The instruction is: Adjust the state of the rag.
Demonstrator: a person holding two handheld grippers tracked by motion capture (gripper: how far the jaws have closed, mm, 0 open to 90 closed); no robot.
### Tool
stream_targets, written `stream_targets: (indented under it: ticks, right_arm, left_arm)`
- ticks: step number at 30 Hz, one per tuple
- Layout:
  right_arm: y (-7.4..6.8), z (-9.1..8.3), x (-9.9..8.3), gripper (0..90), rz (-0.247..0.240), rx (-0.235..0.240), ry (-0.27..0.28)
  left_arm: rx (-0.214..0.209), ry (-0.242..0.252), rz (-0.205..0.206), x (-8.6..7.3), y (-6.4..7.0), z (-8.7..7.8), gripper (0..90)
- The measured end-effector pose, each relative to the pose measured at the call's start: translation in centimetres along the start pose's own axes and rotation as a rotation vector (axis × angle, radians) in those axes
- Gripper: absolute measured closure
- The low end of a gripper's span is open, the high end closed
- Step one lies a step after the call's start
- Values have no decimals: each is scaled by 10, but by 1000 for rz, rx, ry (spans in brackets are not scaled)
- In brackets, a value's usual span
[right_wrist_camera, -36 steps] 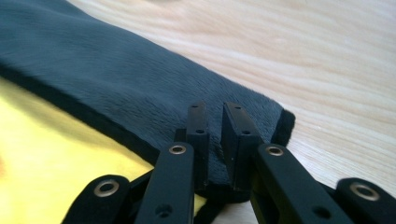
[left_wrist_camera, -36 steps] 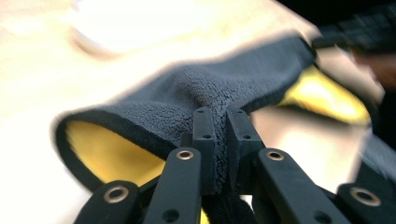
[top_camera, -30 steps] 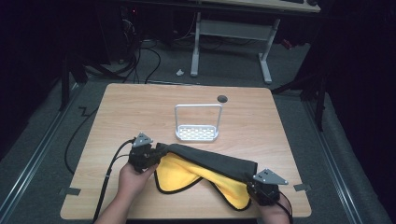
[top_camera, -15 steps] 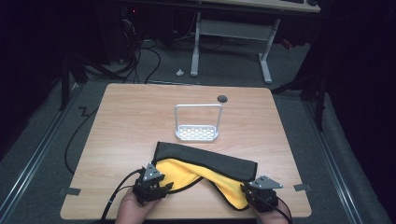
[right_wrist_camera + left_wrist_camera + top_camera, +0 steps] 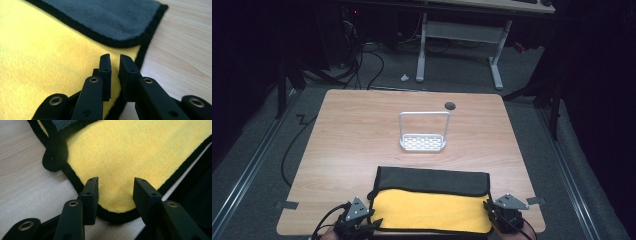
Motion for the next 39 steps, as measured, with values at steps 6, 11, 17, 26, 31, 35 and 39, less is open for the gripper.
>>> stream_targets:
  ticks: [6, 11, 17, 26, 31, 35, 39]
  right_arm:
    - [11, 4, 20, 623, 52, 7, 66]
    - [16, 21, 31, 608, 103, 24, 57]
    - [10, 14, 28, 863, 28, 18, 56]
    - [-7, -19, 30, 878, 3, 55, 126]
    - [1, 8, 80, 880, 78, 73, 141]
    - [20, 49, 113, 828, 143, 31, 119]
    - [42, 77, 129, 755, 167, -49, 86]
  left_arm:
    - [79, 126, -43, 34, -46, -1, 459]
    - [96, 58, -96, 45, -75, 36, 437]
    - [102, 65, -60, 38, -61, 31, 807]
    - [5, 144, -132, 46, -47, -27, 763]
    - [-52, 156, -260, 87, -104, -5, 761]
    - [-3, 88, -365, 95, -146, 36, 644]
    - [34, 122, -499, 87, -176, 47, 492]
Point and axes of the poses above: each handheld gripper's, and its own axes: z roughly forward along the jaws, x roughly out of its top, y roughly to its right, the point moved 9 cm from there along z, roughly forward along the jaws, and after that the axes turned 11 degrees about z, right-handed, at the moved point
